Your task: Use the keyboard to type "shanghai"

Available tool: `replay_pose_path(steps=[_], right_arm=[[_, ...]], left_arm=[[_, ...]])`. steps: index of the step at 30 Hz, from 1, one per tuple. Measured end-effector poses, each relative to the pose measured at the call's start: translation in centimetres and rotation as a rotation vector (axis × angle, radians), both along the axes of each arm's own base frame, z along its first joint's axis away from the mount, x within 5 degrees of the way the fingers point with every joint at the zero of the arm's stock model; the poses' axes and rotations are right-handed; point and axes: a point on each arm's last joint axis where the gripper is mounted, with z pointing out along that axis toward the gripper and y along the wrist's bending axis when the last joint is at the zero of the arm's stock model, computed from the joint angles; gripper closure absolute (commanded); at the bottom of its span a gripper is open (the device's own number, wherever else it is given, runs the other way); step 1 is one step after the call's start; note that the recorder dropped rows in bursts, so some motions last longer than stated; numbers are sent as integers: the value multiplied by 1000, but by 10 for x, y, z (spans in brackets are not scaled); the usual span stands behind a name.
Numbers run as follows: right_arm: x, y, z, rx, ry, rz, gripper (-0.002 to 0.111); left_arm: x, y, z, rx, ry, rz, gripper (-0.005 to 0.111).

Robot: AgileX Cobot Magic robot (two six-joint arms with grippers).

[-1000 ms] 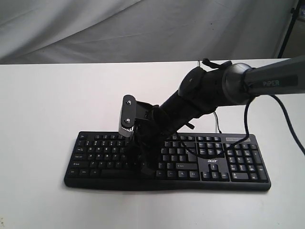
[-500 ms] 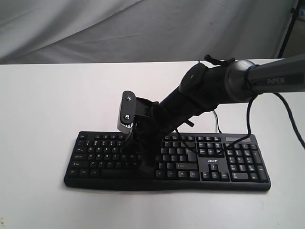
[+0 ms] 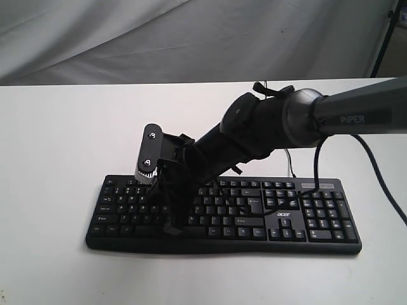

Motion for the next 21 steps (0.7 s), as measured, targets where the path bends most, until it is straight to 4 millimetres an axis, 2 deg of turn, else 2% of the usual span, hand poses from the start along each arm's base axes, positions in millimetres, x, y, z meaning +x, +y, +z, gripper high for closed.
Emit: replay_pose_path(steps=[3, 11, 16, 21], right_arm=[[-4, 9, 0, 7, -6, -1, 108], [-6, 13, 1, 17, -10, -20, 108], [-4, 30, 7, 42, -29, -14, 108], [2, 49, 5, 50, -22, -15, 108]], left_arm=[[0, 0, 0, 0, 0, 0, 106], [0, 0, 0, 0, 0, 0, 106], [0, 0, 0, 0, 0, 0, 106], [0, 0, 0, 0, 0, 0, 106]])
